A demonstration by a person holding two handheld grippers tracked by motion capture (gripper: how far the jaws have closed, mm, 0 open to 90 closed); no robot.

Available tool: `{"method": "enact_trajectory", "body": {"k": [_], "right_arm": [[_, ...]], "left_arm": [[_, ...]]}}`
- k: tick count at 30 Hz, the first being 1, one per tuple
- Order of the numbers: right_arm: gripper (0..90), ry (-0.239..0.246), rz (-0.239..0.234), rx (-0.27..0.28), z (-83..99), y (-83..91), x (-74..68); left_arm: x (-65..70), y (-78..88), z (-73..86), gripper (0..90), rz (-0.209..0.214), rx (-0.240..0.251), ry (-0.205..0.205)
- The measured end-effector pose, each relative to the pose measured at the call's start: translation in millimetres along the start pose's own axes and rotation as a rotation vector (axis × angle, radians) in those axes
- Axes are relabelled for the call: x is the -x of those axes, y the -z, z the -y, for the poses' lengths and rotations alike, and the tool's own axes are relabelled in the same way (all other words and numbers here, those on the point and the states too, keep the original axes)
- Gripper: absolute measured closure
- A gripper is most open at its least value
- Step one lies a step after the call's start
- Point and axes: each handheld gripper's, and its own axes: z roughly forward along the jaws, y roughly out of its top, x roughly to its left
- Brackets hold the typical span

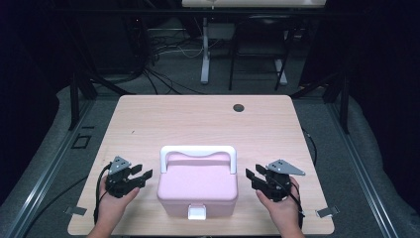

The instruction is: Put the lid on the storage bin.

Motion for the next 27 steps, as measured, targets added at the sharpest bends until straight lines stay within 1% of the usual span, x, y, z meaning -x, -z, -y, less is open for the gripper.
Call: {"method": "enact_trajectory", "body": {"k": [1,3,8,9,13,18,19,22,24,26,27], "right_arm": [[56.2,0.001,0.003,0.002,0.9,-0.6,0.0],[56.2,0.003,0.008,0.002,2.1,-1.0,0.8],[56.2,-0.007,0.014,0.0,3.9,-1.8,3.1],[56.2,-0.004,0.016,0.0,4.3,-2.2,3.6],[56.2,0.002,0.018,-0.009,5.7,-4.2,4.0],[56.2,-0.003,0.014,-0.015,7.0,-6.0,4.6],[56.2,-0.004,0.014,-0.017,7.5,-6.5,4.7],[56.2,-0.006,0.012,-0.024,8.6,-8.3,4.3],[56.2,-0.006,0.013,-0.029,9.3,-9.3,3.8],[56.2,-0.003,0.013,-0.031,9.5,-9.7,3.6],[56.1,0.007,0.012,-0.031,10.0,-10.9,3.4]], "left_arm": [[-0.2,0.5,0.1,49.2,0.001,-0.008,-0.005],[-0.2,-0.4,1.2,49.2,0.001,0.0,-0.005],[-0.2,-0.9,2.7,49.2,0.0,-0.002,-0.004],[0.0,-0.9,3.1,49.2,0.0,-0.005,-0.008],[0.0,-0.8,3.6,49.2,-0.002,-0.009,-0.014],[-0.9,-0.9,3.9,49.2,-0.009,-0.006,-0.017],[-1.7,-1.1,4.3,49.2,-0.01,-0.002,-0.009],[-3.8,-1.0,4.5,49.1,-0.013,-0.005,-0.011],[-4.7,-0.8,4.9,49.1,-0.02,-0.001,-0.002],[-5.8,-0.8,5.0,48.9,-0.02,0.001,-0.006],[-6.9,-0.9,5.7,48.9,-0.025,0.001,0.004]]}}
